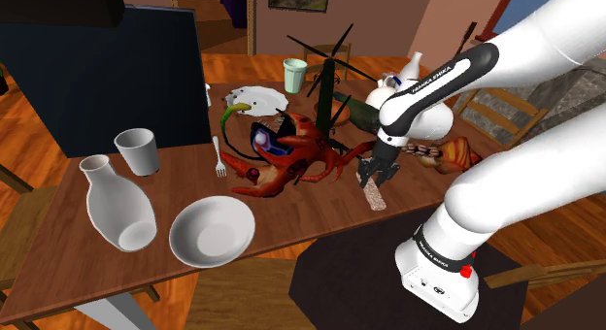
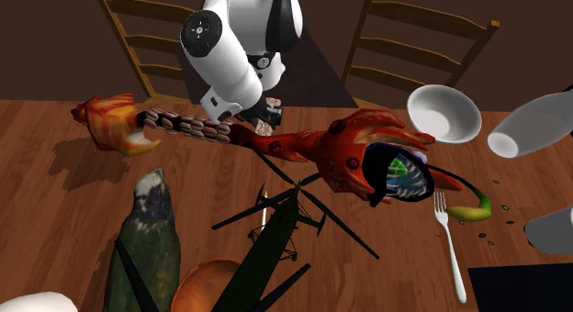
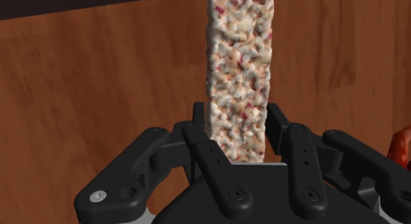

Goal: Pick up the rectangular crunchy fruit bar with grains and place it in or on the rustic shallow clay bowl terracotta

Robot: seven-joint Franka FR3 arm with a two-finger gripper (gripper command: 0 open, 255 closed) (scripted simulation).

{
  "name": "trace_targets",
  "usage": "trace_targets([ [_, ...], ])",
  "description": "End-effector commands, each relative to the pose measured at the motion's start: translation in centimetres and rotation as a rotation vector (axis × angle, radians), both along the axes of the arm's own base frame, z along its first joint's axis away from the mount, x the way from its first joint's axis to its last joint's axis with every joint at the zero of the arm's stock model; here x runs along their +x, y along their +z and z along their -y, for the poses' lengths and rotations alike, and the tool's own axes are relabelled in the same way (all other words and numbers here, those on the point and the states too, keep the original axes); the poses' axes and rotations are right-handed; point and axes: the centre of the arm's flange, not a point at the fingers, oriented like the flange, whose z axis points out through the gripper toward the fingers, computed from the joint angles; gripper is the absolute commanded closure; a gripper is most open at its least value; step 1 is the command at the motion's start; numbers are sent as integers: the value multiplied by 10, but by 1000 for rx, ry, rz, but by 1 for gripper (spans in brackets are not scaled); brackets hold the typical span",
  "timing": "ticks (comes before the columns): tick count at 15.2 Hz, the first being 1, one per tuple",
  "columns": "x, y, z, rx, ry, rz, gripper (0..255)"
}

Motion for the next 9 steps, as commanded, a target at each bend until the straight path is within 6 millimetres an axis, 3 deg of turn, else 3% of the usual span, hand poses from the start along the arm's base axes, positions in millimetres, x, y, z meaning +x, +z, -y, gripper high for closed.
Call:
trace_targets([
  [1, 0, 11, 1, 0, 0, -2, 255],
  [9, 0, 53, 1, 0, 0, -2, 255],
])
